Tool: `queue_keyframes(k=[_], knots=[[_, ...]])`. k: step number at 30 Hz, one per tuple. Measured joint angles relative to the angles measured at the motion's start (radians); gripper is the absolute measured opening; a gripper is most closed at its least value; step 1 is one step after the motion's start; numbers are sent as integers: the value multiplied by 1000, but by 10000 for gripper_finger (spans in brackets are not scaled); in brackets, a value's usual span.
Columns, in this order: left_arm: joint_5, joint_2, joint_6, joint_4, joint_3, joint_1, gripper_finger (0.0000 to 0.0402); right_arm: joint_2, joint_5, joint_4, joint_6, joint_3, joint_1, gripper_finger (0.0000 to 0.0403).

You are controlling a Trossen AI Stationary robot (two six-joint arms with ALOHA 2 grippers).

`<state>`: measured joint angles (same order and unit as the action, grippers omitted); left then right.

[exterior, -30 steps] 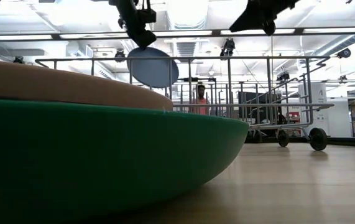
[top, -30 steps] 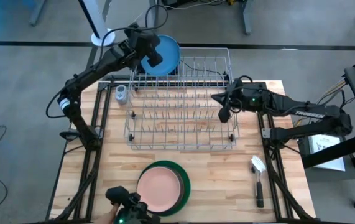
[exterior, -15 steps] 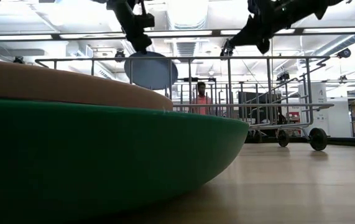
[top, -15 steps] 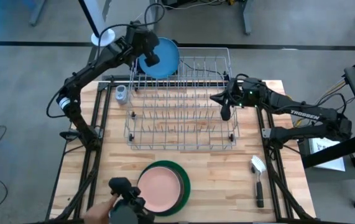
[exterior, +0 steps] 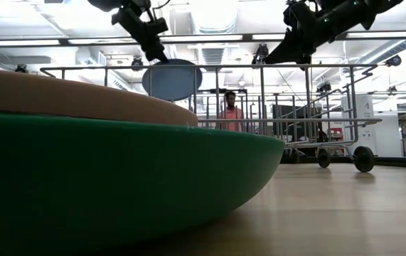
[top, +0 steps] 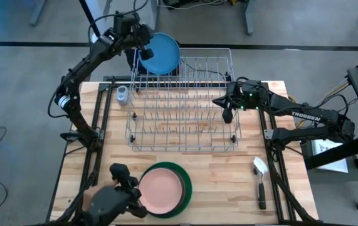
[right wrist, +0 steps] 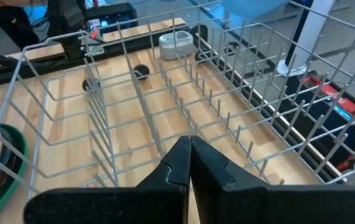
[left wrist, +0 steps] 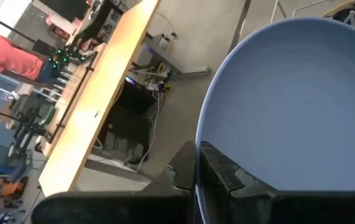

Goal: Sort dishes
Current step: Put the blue plate into the dish rack

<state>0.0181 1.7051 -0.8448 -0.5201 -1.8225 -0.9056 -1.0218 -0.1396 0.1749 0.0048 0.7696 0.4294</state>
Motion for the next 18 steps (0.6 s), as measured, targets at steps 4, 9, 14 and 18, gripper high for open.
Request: queue_keyframes(k=[4,9,14,18], knots=[[-17,25,-21,-3,1,-9,0,0,0,-1,-1,-6,0,0],[-23,64,-61,-2,2,-11,0,0,0,-3,4,-24,0,0],[-8,95,-64,10,2,-13,0,0,0,-31,40,-55,-1,0],[-4,108,-71,17,2,-14,0,0,0,-41,48,-72,-1,0]])
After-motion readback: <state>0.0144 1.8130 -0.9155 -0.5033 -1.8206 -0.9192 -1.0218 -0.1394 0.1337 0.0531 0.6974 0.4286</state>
